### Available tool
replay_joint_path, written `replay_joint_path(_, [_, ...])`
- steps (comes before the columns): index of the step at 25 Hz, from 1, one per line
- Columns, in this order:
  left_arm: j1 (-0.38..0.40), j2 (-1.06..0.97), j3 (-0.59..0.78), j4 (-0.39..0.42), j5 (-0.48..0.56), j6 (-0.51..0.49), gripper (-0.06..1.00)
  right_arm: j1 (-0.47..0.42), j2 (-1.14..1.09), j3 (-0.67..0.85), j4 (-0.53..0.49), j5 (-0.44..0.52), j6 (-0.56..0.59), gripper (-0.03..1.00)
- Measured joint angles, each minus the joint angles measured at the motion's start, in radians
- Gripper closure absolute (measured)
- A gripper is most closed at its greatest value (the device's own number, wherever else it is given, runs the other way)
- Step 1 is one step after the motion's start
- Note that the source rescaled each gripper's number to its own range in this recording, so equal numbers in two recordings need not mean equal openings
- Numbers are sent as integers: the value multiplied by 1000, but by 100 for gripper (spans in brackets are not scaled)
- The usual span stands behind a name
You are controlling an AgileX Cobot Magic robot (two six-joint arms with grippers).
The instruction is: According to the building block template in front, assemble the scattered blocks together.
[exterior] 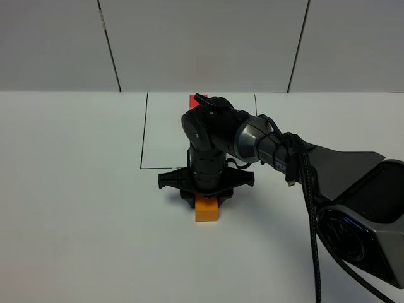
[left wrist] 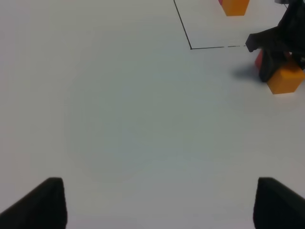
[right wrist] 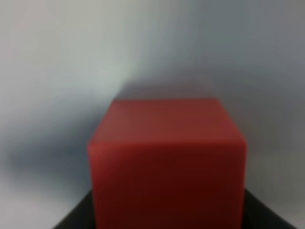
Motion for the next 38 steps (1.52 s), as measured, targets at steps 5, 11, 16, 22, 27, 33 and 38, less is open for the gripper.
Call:
replay_joint_path(5, [0,0,0,0,0,0,27,0,0,0,-1,-3,16,97])
replay_joint_path(11, [0,0,0,0,0,0,27,0,0,0,-1,-3,-25,97])
replay_joint_path(16, [0,0,0,0,0,0,27,0,0,0,-1,-3,-39,70])
replay_joint_path(22, [0,0,0,0,0,0,27,0,0,0,-1,-3,-44,1])
replay_joint_path(27, [0,0,0,0,0,0,27,0,-7,0,-1,6,-66,-3])
replay_joint_path(33, [0,0,0,0,0,0,27,0,-102,0,28,8,-96,-3])
replay_joint_path(38, [0,0,0,0,0,0,27,-1,-218,0,61,6,-143,-3])
